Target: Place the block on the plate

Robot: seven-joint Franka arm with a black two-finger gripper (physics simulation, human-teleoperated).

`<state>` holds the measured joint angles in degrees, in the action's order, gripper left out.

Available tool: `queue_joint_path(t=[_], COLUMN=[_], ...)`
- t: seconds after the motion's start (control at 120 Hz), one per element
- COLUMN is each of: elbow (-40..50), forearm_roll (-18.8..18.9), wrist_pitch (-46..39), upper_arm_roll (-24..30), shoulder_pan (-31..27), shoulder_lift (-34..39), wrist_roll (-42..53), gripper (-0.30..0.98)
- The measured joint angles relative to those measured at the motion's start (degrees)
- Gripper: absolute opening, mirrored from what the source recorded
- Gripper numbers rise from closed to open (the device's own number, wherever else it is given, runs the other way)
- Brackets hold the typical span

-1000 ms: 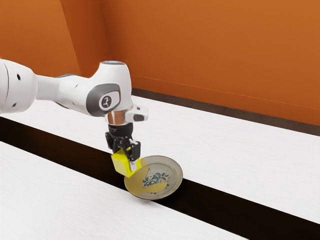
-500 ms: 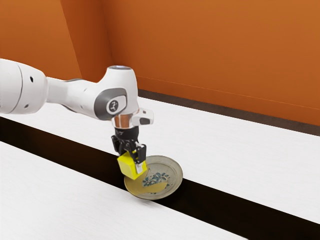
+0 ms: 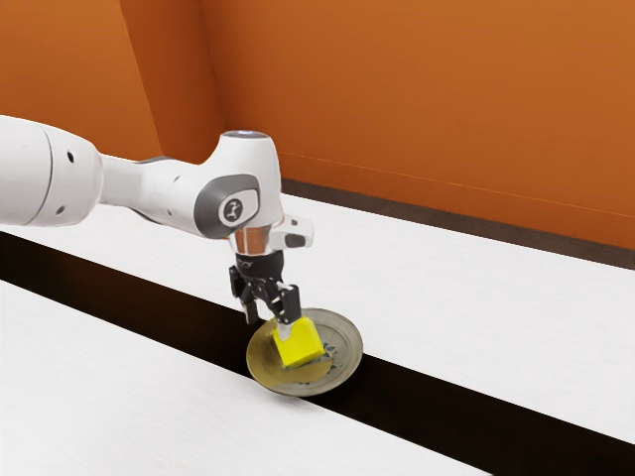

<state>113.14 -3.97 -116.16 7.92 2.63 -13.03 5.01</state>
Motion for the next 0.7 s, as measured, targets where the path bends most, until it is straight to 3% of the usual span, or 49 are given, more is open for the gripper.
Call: queue_joint_path(t=[0.275,0.7], elbow=[-3.23,-28.35], forearm_roll=[0.02,-0.03], wrist_pitch=[3.12,25.98], upper_arm_roll=[0.81,-3.31], shoulder_pan=[0.01,0.79], shoulder_lift=[7.02,9.74], wrist_roll=[0.29,-2.77], gripper=[0.66,0.68])
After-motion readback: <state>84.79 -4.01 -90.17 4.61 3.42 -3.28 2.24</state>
